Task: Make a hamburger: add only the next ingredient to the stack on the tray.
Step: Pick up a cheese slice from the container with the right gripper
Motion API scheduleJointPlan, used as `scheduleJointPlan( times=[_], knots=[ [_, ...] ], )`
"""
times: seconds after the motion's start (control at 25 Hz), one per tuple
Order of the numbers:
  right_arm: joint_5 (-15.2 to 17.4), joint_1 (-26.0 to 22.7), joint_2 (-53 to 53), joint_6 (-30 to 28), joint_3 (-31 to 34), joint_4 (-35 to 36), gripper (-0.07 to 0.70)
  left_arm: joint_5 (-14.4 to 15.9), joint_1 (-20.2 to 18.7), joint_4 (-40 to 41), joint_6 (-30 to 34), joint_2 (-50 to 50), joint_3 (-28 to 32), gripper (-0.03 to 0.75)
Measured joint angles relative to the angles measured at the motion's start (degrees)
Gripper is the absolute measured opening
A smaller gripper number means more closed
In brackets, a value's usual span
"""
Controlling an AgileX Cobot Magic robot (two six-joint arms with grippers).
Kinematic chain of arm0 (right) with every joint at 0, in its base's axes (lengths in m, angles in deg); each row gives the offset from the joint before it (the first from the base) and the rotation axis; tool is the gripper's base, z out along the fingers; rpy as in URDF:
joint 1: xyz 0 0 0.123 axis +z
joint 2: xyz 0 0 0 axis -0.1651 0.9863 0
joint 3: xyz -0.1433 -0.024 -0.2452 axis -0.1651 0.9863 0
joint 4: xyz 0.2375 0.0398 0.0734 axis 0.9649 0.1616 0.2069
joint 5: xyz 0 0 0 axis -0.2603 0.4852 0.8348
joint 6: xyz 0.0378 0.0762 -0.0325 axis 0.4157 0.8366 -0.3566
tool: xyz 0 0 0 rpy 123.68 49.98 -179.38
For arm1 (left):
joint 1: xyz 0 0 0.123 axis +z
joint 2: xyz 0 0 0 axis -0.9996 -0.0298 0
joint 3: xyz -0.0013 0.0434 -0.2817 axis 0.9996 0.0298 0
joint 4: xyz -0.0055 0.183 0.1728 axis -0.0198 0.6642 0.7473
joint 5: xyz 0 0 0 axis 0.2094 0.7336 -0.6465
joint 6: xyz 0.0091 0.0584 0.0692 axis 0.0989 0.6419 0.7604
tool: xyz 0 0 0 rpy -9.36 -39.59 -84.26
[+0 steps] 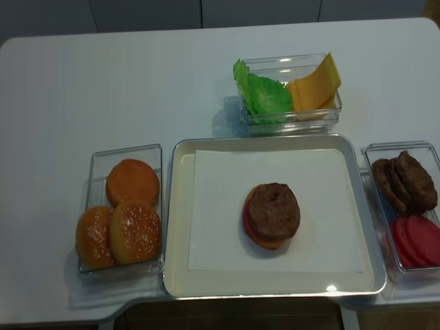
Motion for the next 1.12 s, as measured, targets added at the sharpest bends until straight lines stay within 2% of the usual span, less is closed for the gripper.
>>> scheduleJointPlan(
  times=[1.12],
  knots=[
    [0.0, 0.0, 0.0, 0.1, 0.0, 0.0, 0.447, 0.0, 0.0, 0.0, 0.0, 0.0, 0.0, 0.417]
  ],
)
